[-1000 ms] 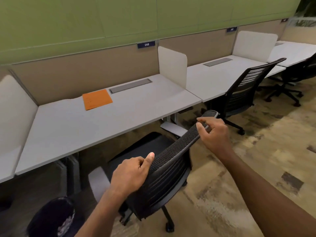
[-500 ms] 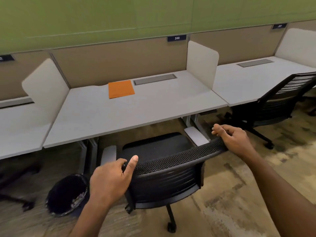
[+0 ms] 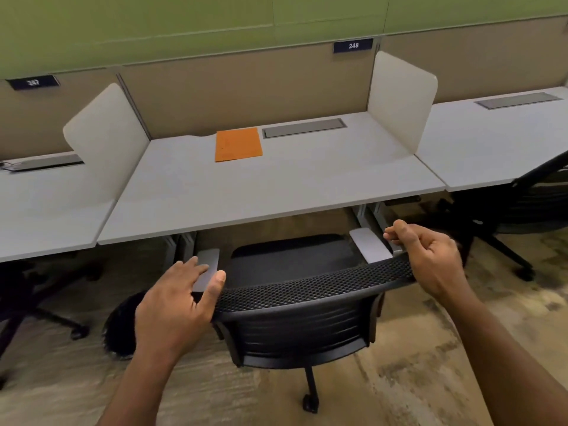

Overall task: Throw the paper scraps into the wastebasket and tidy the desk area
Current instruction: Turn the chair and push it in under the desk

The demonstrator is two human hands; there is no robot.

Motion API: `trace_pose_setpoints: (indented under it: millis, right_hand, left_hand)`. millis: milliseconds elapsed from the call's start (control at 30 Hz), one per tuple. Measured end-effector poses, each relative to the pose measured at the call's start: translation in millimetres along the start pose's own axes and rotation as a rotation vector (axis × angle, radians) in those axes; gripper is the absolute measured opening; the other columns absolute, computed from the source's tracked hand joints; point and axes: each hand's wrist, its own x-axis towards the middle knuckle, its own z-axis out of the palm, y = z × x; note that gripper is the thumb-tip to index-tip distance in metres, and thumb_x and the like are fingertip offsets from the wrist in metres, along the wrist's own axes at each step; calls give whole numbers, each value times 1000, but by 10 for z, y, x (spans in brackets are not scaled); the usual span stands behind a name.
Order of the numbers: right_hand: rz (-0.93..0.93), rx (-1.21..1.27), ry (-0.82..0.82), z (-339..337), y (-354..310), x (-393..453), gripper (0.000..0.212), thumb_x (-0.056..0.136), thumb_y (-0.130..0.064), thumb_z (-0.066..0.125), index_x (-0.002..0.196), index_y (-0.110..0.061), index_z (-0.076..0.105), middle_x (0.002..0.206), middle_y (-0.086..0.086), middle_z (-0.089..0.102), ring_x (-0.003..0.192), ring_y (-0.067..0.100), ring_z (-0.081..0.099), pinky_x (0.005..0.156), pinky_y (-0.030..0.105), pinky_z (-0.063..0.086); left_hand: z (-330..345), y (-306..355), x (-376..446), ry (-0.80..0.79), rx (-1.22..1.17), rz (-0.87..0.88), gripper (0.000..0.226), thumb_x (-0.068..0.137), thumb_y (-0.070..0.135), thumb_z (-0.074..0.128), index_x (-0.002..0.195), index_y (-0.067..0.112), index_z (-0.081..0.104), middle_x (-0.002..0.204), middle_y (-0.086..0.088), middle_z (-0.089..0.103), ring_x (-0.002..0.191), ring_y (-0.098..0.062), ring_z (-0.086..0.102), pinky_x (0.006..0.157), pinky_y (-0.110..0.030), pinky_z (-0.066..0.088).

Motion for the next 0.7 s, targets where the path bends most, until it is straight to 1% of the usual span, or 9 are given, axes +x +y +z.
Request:
trace_pose_setpoints:
  millis: [133, 267, 400, 467, 567, 600, 700]
  right_hand:
    - [28, -6, 17, 23, -3, 81, 65, 82, -80, 38, 88, -28, 75, 84, -10, 72, 86, 12, 65, 80, 47, 55]
    - [31, -16, 30, 105, 8, 191, 62, 83, -77, 38, 87, -28, 75, 84, -11, 71, 85, 11, 65, 78, 47, 55]
    - [48, -20, 40, 197, 11, 350, 65, 83, -80, 38, 88, -28, 76, 85, -14, 71, 86, 11, 65, 78, 47, 56]
    - [47, -20, 36, 241, 0, 448, 66, 82, -81, 37, 88, -27, 75, 86, -11, 71, 87, 14, 66, 79, 47, 56]
    - [24, -61, 17, 314, -13, 632, 70, 83, -79, 36, 88, -20, 74, 85, 2, 72, 85, 21, 65, 80, 48, 55]
    - [22, -84, 9, 338, -29, 694, 70, 84, -78, 36, 90, -19, 74, 85, 3, 71, 84, 21, 64, 79, 46, 53]
    - [39, -121, -3, 428, -43, 894, 66, 84, -78, 35, 96, -27, 73, 85, -3, 70, 84, 15, 62, 77, 39, 51]
  left_hand:
    - [2, 62, 143, -19, 45, 24, 86, 79, 81, 16, 129, 27, 62, 147, 5, 48, 141, -13, 35, 112, -42, 35]
    - [44, 21, 279, -20, 52, 16, 84, 81, 79, 19, 130, 26, 62, 148, 4, 47, 142, -14, 34, 113, -42, 32]
    - [89, 16, 446, -14, 57, 20, 85, 82, 79, 18, 130, 24, 61, 147, 2, 48, 141, -15, 35, 114, -41, 31]
    - [109, 36, 544, -24, 59, 21, 85, 82, 79, 17, 132, 24, 59, 148, 3, 48, 141, -15, 35, 113, -41, 32]
    - [142, 35, 716, -58, 72, 17, 87, 81, 80, 14, 137, 26, 55, 151, 4, 43, 143, -14, 31, 114, -42, 30]
    - [155, 25, 784, -73, 81, 24, 89, 81, 80, 12, 138, 25, 53, 152, 4, 42, 143, -15, 31, 114, -43, 29]
    - [200, 4, 1026, -106, 107, 56, 94, 81, 81, 9, 141, 22, 50, 153, 0, 40, 143, -19, 32, 116, -44, 27]
